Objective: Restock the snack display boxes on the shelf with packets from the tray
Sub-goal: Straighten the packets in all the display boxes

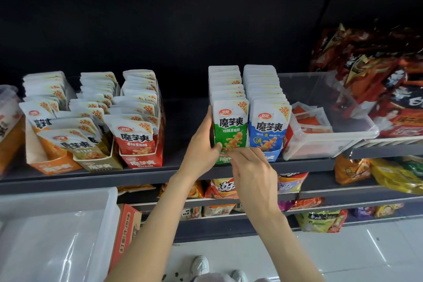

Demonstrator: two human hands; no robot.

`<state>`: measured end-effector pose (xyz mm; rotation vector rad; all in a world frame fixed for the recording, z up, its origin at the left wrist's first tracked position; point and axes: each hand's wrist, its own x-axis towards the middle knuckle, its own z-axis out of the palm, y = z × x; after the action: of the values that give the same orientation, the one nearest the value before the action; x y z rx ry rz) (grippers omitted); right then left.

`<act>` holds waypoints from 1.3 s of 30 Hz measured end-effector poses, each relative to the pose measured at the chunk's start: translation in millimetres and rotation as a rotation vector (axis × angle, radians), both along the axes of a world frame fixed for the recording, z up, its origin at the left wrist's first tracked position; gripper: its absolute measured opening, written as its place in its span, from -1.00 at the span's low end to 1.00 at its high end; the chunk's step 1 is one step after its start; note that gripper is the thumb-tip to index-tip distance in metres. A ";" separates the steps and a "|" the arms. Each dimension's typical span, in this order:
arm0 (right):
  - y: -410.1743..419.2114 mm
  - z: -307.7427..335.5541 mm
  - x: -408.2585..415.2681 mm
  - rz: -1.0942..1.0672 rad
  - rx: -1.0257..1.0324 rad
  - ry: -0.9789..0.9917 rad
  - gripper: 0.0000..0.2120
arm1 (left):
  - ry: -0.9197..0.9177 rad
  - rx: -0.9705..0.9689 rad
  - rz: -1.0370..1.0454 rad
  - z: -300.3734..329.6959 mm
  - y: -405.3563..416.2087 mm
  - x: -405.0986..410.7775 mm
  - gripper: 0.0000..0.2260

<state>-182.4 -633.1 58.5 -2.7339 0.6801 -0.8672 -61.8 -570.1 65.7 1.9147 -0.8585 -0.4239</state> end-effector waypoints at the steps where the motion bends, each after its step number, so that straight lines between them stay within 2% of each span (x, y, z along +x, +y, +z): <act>1: -0.4 -0.3 -0.9 -0.006 -0.007 0.004 -0.78 | 0.000 0.010 -0.003 -0.4 -0.8 -0.3 -0.19; 9: -4.4 -2.8 -3.2 -0.014 -0.023 -0.004 -0.81 | 0.020 0.003 -0.017 1.7 -1.7 -4.9 -0.23; 13: -4.6 7.3 -4.0 0.070 0.030 -0.141 -0.87 | 0.015 0.055 0.035 18.2 8.2 -16.9 -0.28; 15: -3.1 15.9 1.6 0.176 0.112 -0.196 -0.81 | -0.109 0.051 0.093 33.7 25.6 -22.4 -0.36; 18: 5.4 27.1 18.7 0.349 0.295 -0.229 -0.75 | -0.415 -0.083 0.212 56.9 62.9 -22.8 -0.62; 21: 20.4 34.7 44.7 0.469 0.428 -0.211 -0.72 | -0.712 -0.188 0.404 58.0 102.3 -6.1 -0.75; 23: 29.2 40.8 65.4 0.505 0.491 -0.177 -0.68 | -0.830 -0.137 0.500 55.4 125.3 11.4 -0.75; 25: 34.5 49.6 86.0 0.551 0.601 -0.092 -0.56 | -0.883 0.005 0.527 54.3 145.2 32.5 -0.69; 28: 36.2 60.8 112.1 0.610 0.738 0.016 -0.47 | -0.892 0.269 0.420 56.3 165.2 61.5 -0.50; 30: 30.9 67.6 126.5 0.571 0.732 -0.039 -0.55 | -0.932 0.396 0.302 60.2 166.7 73.8 -0.38; 33: 16.4 82.1 145.4 0.499 0.582 -0.084 -0.69 | -0.998 0.490 0.160 63.6 159.7 86.0 -0.31; 37: 3.4 76.4 156.6 0.459 0.251 0.139 -0.82 | -1.056 0.481 0.152 66.2 155.5 93.3 -0.34; 39: 6.2 58.5 154.0 0.536 0.275 0.172 -0.87 | -1.058 0.465 0.167 67.0 156.6 93.9 -0.39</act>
<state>-28.4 -626.9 117.0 -2.5557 0.0613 -0.3868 32.2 -413.5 132.7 2.6376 -1.3067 0.6267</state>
